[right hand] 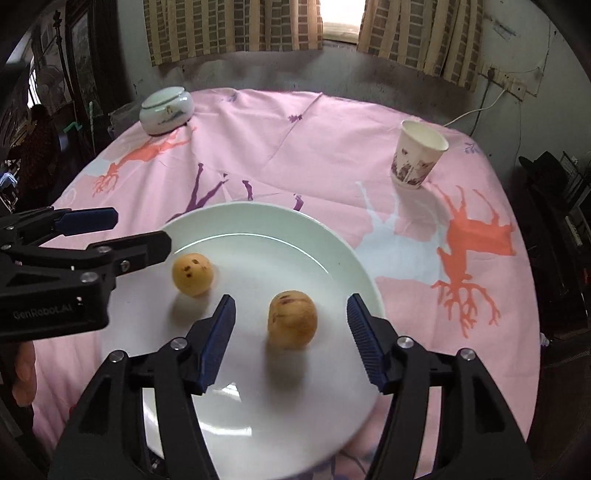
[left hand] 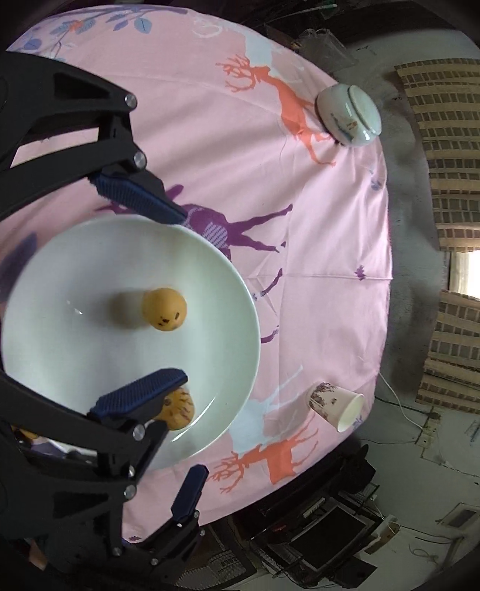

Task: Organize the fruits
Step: 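Carry both fruits onto the white plate and open both tools, then grasp the dark brown round fruit with the right tool while the left tool grasps a dark red plum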

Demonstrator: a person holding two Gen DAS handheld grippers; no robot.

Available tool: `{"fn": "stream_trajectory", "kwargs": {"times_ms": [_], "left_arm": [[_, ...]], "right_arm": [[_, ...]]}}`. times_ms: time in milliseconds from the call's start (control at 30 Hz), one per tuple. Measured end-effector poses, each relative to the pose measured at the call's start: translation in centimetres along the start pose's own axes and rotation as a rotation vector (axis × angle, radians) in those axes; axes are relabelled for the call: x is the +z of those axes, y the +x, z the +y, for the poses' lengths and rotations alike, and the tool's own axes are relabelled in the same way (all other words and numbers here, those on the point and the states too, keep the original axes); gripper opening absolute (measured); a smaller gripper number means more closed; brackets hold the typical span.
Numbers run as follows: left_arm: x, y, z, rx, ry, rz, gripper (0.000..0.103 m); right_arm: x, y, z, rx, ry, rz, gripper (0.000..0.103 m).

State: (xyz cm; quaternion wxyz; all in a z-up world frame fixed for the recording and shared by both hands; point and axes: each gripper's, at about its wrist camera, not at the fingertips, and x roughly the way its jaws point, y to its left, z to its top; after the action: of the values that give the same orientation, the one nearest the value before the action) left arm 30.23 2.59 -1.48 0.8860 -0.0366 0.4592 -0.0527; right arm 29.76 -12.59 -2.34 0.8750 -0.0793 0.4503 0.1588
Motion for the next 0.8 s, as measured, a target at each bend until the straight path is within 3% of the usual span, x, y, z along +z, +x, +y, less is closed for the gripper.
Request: {"fn": "stream_trajectory", "kwargs": {"times_ms": [100,167,233,300,400,533,633,800], "left_arm": [[-3.4,-5.0,0.5,0.047,0.028,-0.082,0.095],[-6.6,-7.5,0.9,0.09,0.049,-0.118,0.101],[-10.5,-9.3,1.2,0.137,0.061,-0.147,0.101],[-14.2,-10.0,1.7,0.153,0.066,-0.13,0.101],[-19.7,-10.2,2.4,0.116,0.028,-0.091,0.101],[-25.1,-10.3,2.7,0.07,-0.02,-0.049,0.101],[-27.1,-10.7,1.7,0.071,0.026,-0.043,0.101],[-28.2,-11.1,0.2,0.085,0.073,-0.05,0.101]], "right_arm": [[-2.4,-5.5,0.5,-0.002,-0.003,-0.063,0.074],[-5.1,-8.5,1.1,-0.014,0.0,-0.098,0.101],[-8.7,-10.8,1.8,-0.026,0.006,-0.127,0.102],[-12.7,-11.7,2.8,-0.024,0.003,-0.096,0.102],[-18.5,-12.2,4.3,-0.001,0.033,-0.056,0.102],[-24.7,-13.0,5.8,-0.037,0.095,-0.04,0.102],[-27.1,-13.5,6.1,-0.046,0.135,-0.028,0.102],[-27.9,-13.7,5.4,-0.053,0.169,-0.027,0.102]]}}
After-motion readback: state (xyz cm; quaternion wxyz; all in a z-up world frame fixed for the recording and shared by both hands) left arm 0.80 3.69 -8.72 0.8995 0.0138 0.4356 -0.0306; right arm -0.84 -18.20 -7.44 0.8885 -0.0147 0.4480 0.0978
